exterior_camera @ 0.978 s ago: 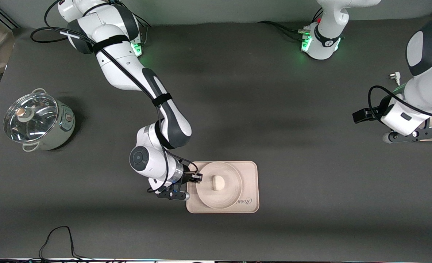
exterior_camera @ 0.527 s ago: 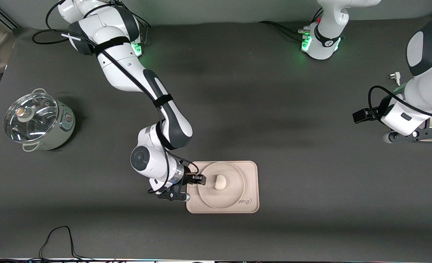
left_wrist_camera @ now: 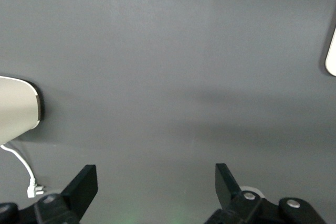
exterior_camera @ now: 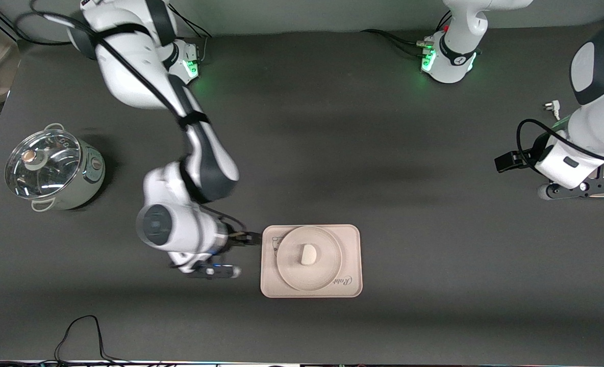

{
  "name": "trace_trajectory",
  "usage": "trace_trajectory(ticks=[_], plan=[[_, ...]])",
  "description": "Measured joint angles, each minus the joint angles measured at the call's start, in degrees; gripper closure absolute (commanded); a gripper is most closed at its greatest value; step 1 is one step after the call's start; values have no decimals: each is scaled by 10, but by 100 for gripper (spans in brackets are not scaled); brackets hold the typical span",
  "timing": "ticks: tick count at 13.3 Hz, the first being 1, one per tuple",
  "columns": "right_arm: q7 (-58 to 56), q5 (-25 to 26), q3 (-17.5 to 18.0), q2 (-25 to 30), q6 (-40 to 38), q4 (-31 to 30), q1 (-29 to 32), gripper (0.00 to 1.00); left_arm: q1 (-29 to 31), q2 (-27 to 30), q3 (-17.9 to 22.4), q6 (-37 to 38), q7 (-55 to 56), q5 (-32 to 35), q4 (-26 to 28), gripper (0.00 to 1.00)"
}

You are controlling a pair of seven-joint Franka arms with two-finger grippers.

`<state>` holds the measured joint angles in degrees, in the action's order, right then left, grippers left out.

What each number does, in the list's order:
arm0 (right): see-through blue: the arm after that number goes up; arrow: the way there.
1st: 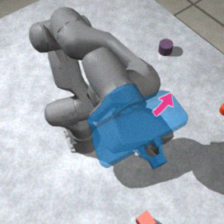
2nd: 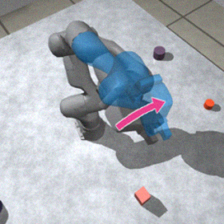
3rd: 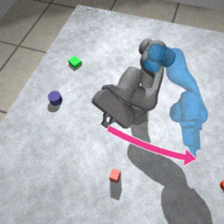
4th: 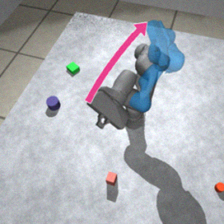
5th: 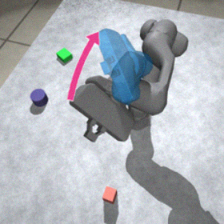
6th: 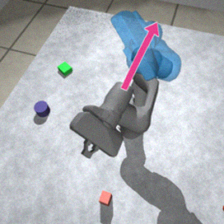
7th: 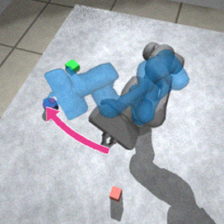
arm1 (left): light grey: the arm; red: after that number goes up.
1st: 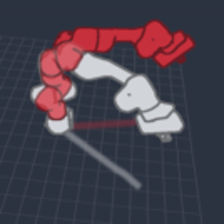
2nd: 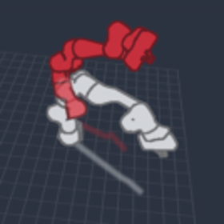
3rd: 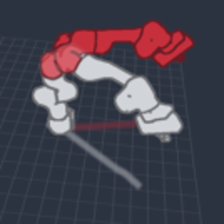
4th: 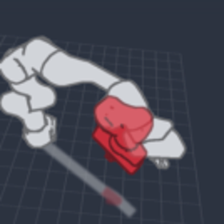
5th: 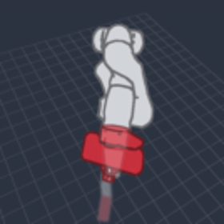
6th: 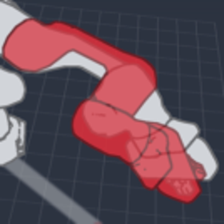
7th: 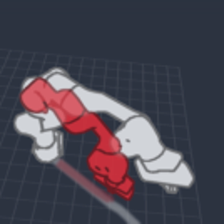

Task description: Place bun in plate and plate on tray

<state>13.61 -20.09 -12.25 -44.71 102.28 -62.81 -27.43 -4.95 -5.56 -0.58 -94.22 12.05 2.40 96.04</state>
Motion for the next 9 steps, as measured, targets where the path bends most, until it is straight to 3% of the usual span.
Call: trace_trajectory(ticks=[4,7,9], plan=[[-63,66,-32,142,-137,-24,52,0,-1,35,-1,-55,0,0,40,0],[-97,135,-60,258,-160,-102,53,0,-35,49,24,-55,-6,0,45,0],[-112,149,-83,336,-152,-172,53,0,-64,52,55,-55,-18,0,43,0]])
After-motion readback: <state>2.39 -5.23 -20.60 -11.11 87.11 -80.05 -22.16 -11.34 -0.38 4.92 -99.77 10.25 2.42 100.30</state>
